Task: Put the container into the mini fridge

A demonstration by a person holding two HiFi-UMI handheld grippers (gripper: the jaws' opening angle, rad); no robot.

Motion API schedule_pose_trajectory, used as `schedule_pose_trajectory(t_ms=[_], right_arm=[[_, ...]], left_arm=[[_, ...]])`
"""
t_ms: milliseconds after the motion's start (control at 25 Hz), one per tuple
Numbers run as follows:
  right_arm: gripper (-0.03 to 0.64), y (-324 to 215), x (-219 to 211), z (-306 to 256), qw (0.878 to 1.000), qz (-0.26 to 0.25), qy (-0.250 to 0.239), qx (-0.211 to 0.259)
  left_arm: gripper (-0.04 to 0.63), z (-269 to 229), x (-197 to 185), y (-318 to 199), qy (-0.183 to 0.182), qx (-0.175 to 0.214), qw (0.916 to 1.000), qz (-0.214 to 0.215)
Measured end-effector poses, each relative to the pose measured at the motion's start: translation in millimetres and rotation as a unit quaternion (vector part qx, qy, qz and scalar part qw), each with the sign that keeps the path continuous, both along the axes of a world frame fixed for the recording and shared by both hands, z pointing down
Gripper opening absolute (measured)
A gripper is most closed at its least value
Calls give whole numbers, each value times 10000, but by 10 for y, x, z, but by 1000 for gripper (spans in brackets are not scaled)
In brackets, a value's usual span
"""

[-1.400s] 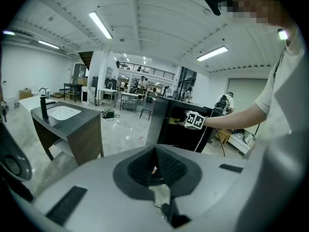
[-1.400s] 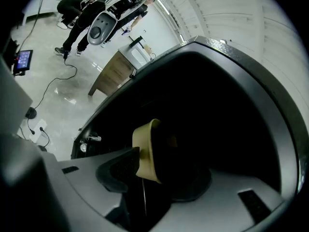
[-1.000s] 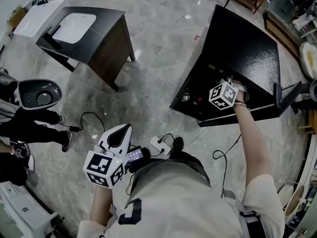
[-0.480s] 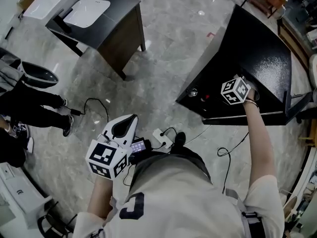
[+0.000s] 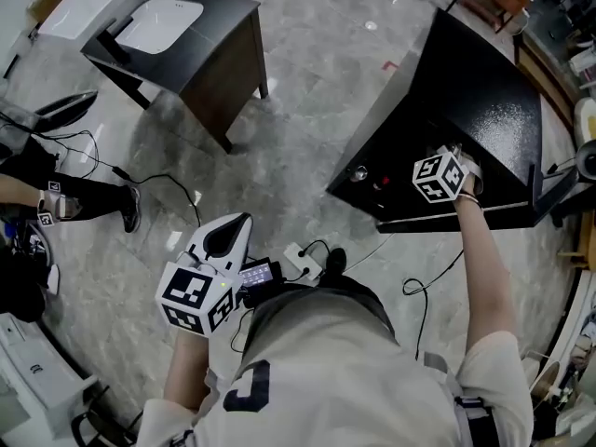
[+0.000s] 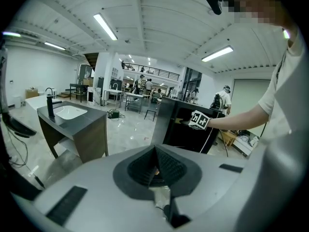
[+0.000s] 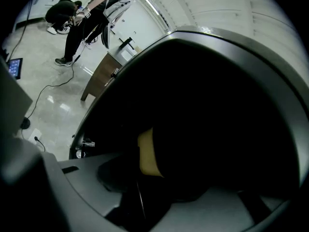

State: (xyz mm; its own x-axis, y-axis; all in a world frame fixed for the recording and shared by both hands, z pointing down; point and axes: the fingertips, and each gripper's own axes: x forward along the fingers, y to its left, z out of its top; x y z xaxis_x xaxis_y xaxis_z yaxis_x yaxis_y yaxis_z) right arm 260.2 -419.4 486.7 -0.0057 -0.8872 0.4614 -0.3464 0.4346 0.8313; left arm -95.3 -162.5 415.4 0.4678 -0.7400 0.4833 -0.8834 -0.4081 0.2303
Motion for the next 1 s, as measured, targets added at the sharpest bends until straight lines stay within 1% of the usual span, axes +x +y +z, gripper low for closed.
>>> schedule_pose_trajectory(t_ms=[320, 720, 880, 1000], right_arm=[[178, 342, -47, -19, 9996, 106, -146, -228], [178, 895, -360, -407, 9980, 83, -621, -94], [178, 1031, -533, -505, 9972, -6, -746, -42], [178, 1130, -663, -559, 9956, -60, -932, -25]], left_arm=[[41, -41, -49, 35, 73, 112, 9997, 183], [41, -83, -171, 128, 157, 272, 9989, 348], [41, -127, -282, 200, 155, 376, 9987, 302], [41, -134, -360, 283, 154, 420, 9987, 224]])
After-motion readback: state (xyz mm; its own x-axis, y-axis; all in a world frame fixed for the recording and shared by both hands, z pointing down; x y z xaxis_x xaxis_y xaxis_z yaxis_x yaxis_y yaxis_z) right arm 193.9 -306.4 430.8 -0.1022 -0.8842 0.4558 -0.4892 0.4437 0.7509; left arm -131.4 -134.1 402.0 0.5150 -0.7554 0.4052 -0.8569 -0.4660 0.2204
